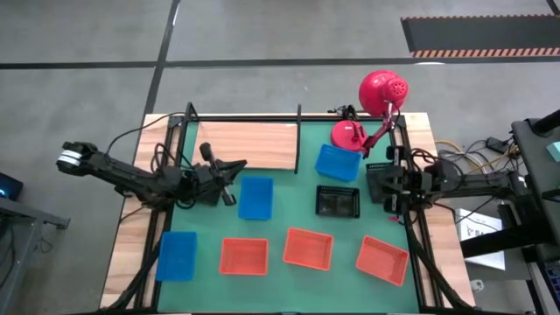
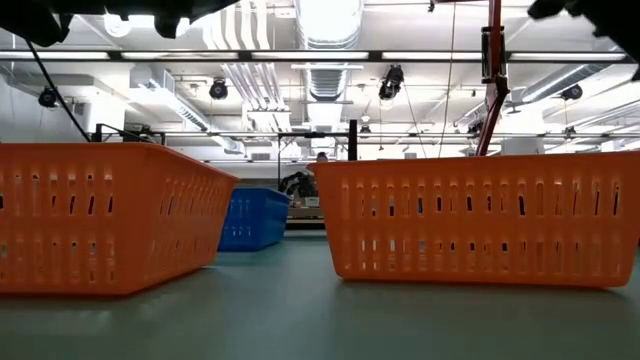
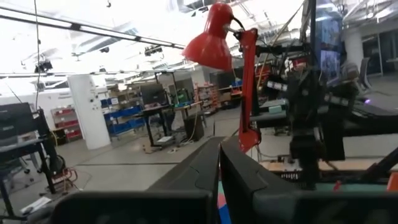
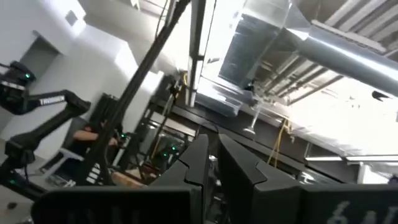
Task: Stack baskets on shelf by color
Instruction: Put the middle blue bin on the shelf
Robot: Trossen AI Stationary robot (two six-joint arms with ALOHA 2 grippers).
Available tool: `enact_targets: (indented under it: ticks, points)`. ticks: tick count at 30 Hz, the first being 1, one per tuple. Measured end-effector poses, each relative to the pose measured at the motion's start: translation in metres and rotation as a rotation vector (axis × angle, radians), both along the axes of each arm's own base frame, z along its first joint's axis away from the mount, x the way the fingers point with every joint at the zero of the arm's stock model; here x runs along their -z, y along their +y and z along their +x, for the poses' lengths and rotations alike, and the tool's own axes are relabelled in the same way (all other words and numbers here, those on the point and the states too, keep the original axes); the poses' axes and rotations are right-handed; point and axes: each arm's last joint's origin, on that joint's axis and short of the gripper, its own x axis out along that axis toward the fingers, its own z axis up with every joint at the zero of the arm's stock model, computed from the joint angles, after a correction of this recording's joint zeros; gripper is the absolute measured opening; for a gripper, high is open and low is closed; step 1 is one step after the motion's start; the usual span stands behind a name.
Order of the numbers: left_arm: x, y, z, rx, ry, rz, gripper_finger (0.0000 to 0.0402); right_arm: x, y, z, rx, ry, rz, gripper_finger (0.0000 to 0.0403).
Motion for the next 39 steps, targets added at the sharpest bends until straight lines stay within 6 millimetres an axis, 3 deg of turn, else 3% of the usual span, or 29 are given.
enact_targets:
  ticks: [6,10,22,28,39]
  points:
    - [-0.005,0.001,-0.004,-0.036,0.012,0.092,0.0,-0.012,0.015,0.036,-0.091,0.254,-0.024,0.0027]
    - [-0.007,0.001,-0.006,-0.053,0.023,0.139,0.0,-0.021,0.028,0.05,-0.106,0.33,0.006,0.0027]
    - [-0.018,0.004,-0.018,-0.089,-0.008,0.198,0.0,-0.029,0.082,0.101,0.089,0.54,0.041,0.0027]
    - [-0.023,0.006,-0.025,-0.11,-0.02,0.233,0.0,-0.028,0.107,0.13,0.169,0.74,0.029,0.0027]
    - [-0.032,0.009,-0.037,-0.145,-0.044,0.283,0.0,-0.061,0.134,0.189,0.294,1.029,0.056,0.0027]
